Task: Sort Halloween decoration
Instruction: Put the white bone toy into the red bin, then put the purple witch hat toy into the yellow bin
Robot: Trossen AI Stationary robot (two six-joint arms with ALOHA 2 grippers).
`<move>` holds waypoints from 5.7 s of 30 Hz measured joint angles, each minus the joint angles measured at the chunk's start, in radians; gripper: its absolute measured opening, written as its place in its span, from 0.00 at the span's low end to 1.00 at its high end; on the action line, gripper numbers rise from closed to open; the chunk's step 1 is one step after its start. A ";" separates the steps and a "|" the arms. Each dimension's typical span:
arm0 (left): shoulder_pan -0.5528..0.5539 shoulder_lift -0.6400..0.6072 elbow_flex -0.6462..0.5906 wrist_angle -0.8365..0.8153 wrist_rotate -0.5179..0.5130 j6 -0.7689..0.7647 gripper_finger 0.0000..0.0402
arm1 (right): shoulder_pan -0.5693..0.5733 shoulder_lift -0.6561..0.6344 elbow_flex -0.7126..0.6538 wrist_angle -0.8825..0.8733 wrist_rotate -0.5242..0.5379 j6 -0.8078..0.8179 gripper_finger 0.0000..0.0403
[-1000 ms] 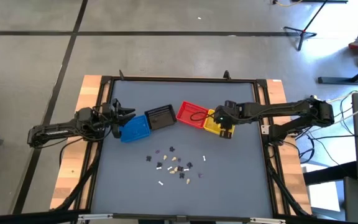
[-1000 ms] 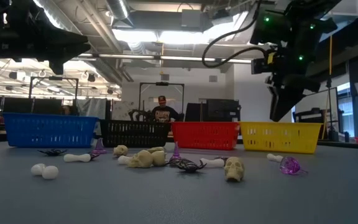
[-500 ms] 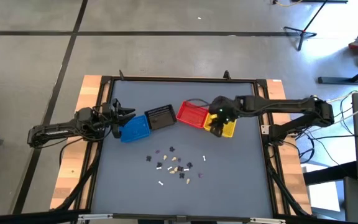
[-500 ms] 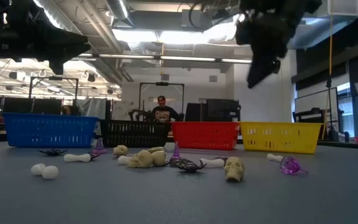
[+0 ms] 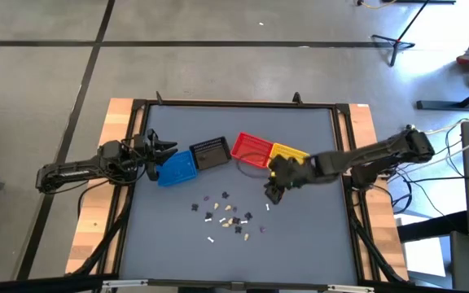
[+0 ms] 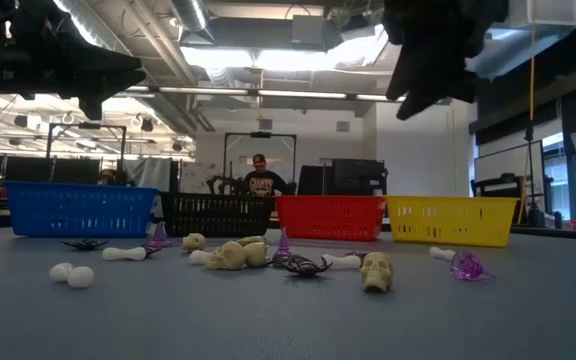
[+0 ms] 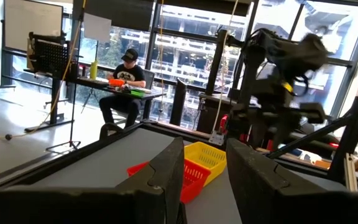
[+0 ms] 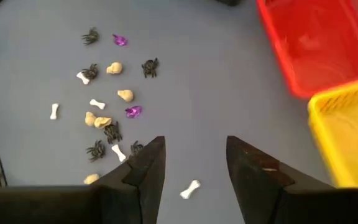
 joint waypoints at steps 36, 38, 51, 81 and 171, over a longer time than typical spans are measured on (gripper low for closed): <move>0.000 0.000 0.000 0.001 0.001 0.005 0.28 | 0.162 0.387 -0.001 0.041 0.053 0.360 0.37; 0.000 0.000 0.000 0.001 0.001 0.005 0.28 | 0.162 0.387 -0.001 0.041 0.053 0.356 0.33; 0.000 0.000 0.000 0.003 0.002 0.005 0.28 | 0.162 0.430 0.003 0.064 0.033 0.330 0.14; 0.000 0.000 0.000 0.003 0.001 0.007 0.28 | 0.055 0.422 0.310 -0.150 0.097 -0.110 0.03; -0.560 1.325 0.434 0.015 -0.236 -0.256 0.28 | -0.203 0.284 0.389 -0.145 -0.067 -0.875 0.29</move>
